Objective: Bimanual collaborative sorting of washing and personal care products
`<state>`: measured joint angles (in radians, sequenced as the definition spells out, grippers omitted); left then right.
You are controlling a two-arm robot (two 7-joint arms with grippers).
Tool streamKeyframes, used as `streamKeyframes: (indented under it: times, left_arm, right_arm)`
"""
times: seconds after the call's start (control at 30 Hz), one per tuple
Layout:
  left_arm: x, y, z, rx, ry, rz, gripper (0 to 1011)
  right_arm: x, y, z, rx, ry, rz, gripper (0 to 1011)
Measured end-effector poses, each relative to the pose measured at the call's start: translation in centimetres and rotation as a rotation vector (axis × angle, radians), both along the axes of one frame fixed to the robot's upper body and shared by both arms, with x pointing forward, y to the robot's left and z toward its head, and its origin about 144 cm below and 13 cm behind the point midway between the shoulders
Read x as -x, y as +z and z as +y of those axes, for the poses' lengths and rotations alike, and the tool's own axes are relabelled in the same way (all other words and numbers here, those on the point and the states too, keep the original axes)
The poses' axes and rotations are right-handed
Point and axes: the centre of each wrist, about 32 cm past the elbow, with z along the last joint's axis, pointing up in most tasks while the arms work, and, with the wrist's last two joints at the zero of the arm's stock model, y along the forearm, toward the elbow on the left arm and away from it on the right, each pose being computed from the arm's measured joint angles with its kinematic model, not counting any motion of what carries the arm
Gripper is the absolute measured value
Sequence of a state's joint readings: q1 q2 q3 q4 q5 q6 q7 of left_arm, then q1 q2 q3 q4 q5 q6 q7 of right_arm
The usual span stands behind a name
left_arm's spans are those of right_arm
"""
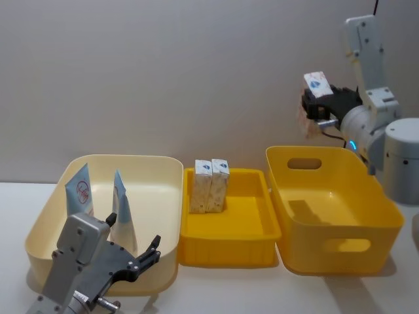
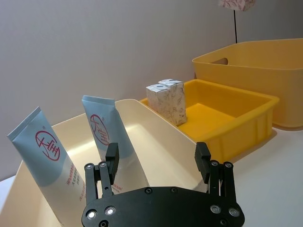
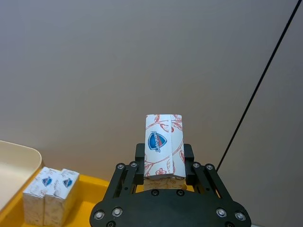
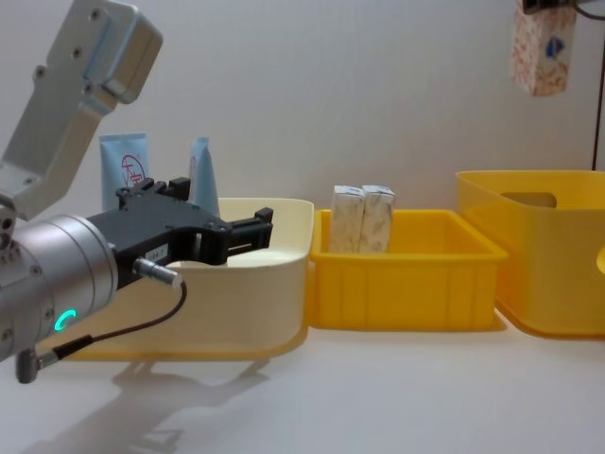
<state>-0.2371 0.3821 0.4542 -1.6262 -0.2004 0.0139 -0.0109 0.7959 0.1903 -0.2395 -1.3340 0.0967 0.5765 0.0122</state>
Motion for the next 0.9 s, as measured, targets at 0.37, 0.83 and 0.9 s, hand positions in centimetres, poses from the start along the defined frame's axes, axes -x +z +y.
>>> streamKeyframes:
  times: [0.37, 0.83, 0.9]
  left_arm:
    - [0.0, 0.0, 0.0, 0.000, 0.000, 0.000, 1000]
    - [0.0, 0.0, 0.0, 0.000, 0.000, 0.000, 1000]
    - [0.0, 0.0, 0.0, 0.000, 0.000, 0.000, 1000]
  right_arm:
    - [-1.4, -1.2, -1.6, -0.017, -0.001, 0.106, 443]
    - [-2.4, -2.2, -1.8, -0.040, -0.045, 0.167, 461]
    - [-2.4, -2.2, -1.8, -0.041, -0.049, 0.169, 503]
